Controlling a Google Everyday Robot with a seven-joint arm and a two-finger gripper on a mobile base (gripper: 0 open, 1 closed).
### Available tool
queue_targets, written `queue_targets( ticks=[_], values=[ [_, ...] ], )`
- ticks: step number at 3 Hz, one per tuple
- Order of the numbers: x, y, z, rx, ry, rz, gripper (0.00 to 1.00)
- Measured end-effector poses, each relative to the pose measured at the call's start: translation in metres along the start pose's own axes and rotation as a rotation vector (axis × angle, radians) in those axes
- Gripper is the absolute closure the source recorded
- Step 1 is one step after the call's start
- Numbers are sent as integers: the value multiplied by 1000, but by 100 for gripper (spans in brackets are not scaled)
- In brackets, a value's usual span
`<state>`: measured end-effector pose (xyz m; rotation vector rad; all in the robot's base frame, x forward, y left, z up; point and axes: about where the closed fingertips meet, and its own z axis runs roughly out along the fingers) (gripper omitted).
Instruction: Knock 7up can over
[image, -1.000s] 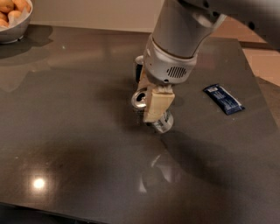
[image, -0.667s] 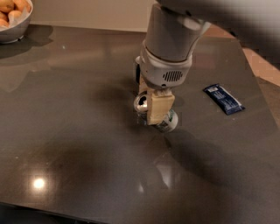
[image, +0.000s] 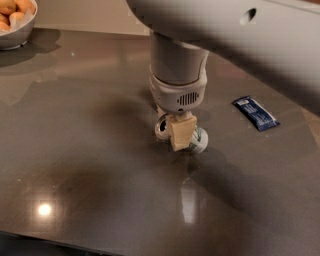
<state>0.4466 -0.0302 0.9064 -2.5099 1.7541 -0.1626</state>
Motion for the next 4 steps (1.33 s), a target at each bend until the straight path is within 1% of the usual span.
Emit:
queue_targets(
  ticks=[1, 2, 3, 4],
  values=[
    [-4, 5, 7, -24, 32, -50, 35],
    [-8, 10, 14, -48, 45, -94, 12],
    [-14, 15, 25, -94, 50, -163, 0],
    [-14, 15, 25, -94, 50, -163, 0]
  ],
)
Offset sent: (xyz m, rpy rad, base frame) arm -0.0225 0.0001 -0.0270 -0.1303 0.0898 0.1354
